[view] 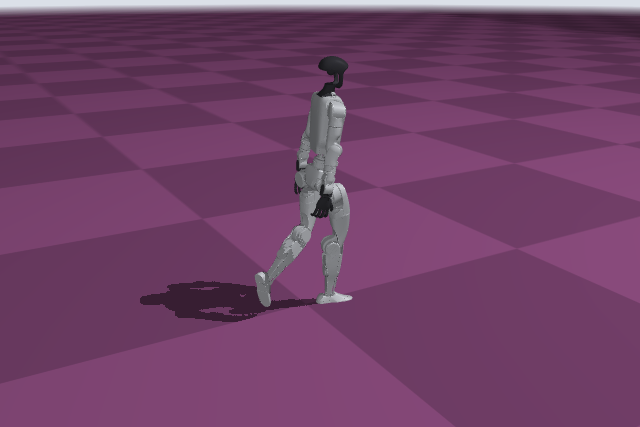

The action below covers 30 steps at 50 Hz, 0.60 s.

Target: Walk run

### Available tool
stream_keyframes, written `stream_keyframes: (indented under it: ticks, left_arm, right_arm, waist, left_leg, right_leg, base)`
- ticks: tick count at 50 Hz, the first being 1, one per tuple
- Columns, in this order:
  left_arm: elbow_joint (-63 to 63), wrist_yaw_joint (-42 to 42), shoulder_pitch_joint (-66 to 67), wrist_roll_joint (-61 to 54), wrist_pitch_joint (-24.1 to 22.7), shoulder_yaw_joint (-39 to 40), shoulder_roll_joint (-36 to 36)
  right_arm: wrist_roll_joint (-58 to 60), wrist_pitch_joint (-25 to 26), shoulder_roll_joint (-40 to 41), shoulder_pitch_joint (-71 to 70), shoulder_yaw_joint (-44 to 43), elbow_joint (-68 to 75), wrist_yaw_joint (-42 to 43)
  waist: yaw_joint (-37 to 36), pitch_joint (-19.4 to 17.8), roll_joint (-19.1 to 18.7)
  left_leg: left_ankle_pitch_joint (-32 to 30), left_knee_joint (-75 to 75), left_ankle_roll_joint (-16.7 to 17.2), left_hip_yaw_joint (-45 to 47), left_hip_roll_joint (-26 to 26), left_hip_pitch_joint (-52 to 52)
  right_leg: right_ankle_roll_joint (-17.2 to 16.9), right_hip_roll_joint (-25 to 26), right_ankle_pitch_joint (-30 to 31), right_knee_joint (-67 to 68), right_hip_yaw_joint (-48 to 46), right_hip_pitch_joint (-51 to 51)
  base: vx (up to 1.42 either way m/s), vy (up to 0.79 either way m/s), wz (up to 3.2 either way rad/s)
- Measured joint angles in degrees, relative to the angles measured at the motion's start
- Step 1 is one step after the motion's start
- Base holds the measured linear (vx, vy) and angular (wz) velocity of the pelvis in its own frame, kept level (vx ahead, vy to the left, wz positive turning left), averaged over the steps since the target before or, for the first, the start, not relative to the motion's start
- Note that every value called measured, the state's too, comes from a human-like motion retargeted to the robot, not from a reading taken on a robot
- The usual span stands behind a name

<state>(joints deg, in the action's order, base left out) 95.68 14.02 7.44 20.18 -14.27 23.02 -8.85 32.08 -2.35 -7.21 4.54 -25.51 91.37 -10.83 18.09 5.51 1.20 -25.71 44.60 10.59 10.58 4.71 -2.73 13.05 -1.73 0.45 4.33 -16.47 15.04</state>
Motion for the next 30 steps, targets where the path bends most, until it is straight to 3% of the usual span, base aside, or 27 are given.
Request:
stream_keyframes:
  ticks: [2, 5, 10, 13, 16, 20, 23, 25, 27, 30]
  left_arm:
    - [1.0, 0.5, 2.5, 2.7, 2.1, 1.4, 0.8]
    - [1.7, -0.1, 6.1, 6.5, 3.6, 4.4, 2.5]
    - [1.7, 3.1, 10.3, 7.6, 5.0, 6.0, 3.4]
    - [1.7, 3.7, 11.8, 9.2, 5.6, 7.4, 3.4]
    - [1.7, 3.3, 12.6, 9.6, 5.8, 8.4, 2.7]
    - [1.7, 2.3, 12.9, 8.5, 6.0, 10.1, 0.6]
    - [1.7, 1.1, 12.0, 6.0, 7.3, 10.9, -1.2]
    - [1.7, -0.2, 11.2, 4.4, 7.9, 11.4, -2.0]
    - [1.7, -1.4, 10.0, 2.6, 7.9, 11.4, -2.3]
    - [1.7, -1.4, 6.6, -2.2, 8.0, 10.0, -2.9]
  right_arm:
    - [-0.6, -0.5, -0.1, -2.6, 2.0, -3.2, 0.6]
    - [1.4, -1.0, -0.6, -6.4, 3.8, -8.4, 2.6]
    - [2.6, -2.4, -2.3, -11.4, 7.2, -15.9, 4.7]
    - [1.9, -2.6, -3.4, -13.6, 7.3, -18.2, 6.2]
    - [0.2, -2.7, -4.1, -14.6, 7.0, -18.9, 6.8]
    - [-2.2, -2.4, -4.1, -13.9, 6.2, -16.9, 6.7]
    - [-2.3, -1.7, -3.7, -11.9, 5.3, -13.2, 5.7]
    - [-1.1, -0.9, -3.5, -9.7, 4.6, -10.0, 4.7]
    - [0.9, 0.6, -2.9, -7.3, 4.1, -6.4, 4.2]
    - [2.3, 2.2, -1.8, -4.3, 6.1, -0.4, 4.6]
  waist:
    - [-0.6, 0.1, 1.1]
    - [-3.1, -0.4, 2.8]
    - [-6.4, -2.0, 2.1]
    - [-8.7, -2.9, 0.7]
    - [-10.4, -3.9, -0.1]
    - [-11.4, -4.6, 0.6]
    - [-12.9, -4.0, 0.7]
    - [-15.3, -3.0, 0.9]
    - [-16.5, -1.6, 1.7]
    - [-15.9, -1.2, 1.3]
  left_leg:
    - [7.3, 6.4, -1.0, 0.5, -1.7, -4.7]
    - [13.6, 8.2, -4.5, 1.1, -3.0, -11.0]
    - [20.8, -8.2, -9.7, 1.6, -5.8, -17.4]
    - [19.4, -23.4, -9.9, -1.4, -4.7, -19.4]
    - [22.1, -35.5, -10.2, -2.6, -3.7, -21.1]
    - [24.8, -45.2, -6.3, -8.9, 0.4, -21.3]
    - [21.9, -41.5, -9.7, -6.1, -0.8, -20.3]
    - [18.3, -39.6, -11.3, -3.5, -1.6, -19.5]
    - [21.4, -37.1, -13.4, -5.4, -1.8, -18.6]
    - [26.6, -32.9, -15.0, -7.4, -2.9, -17.1]
  right_leg:
    - [0.0, 0.3, -0.8, -0.4, 2.7, -1.8]
    - [0.7, 1.8, -1.9, -0.7, 7.9, -4.3]
    - [1.8, 6.7, -4.5, 0.0, 14.0, -7.9]
    - [2.0, 9.8, -6.5, 1.0, 17.3, -10.4]
    - [2.0, 11.9, -8.1, 1.6, 19.9, -13.7]
    - [2.0, 12.7, -8.6, 2.6, 21.6, -18.4]
    - [1.1, 13.2, -4.7, 4.1, 20.1, -20.7]
    - [-0.4, 12.7, 1.0, 6.6, 19.3, -21.5]
    - [-2.6, 10.7, 11.5, 11.8, 16.6, -20.4]
    - [-7.5, 11.8, 27.0, 26.6, 17.1, -14.5]
  base:
    - [0.53, -0.22, -1.21]
    - [0.65, -0.21, -1.54]
    - [0.59, -0.13, -1.34]
    - [0.70, -0.05, -1.15]
    - [0.83, -0.04, -0.90]
    - [0.82, -0.07, -0.50]
    - [0.95, -0.10, -0.62]
    - [1.08, -0.01, -1.11]
    - [1.11, 0.01, -0.92]
    - [1.04, -0.03, -0.67]
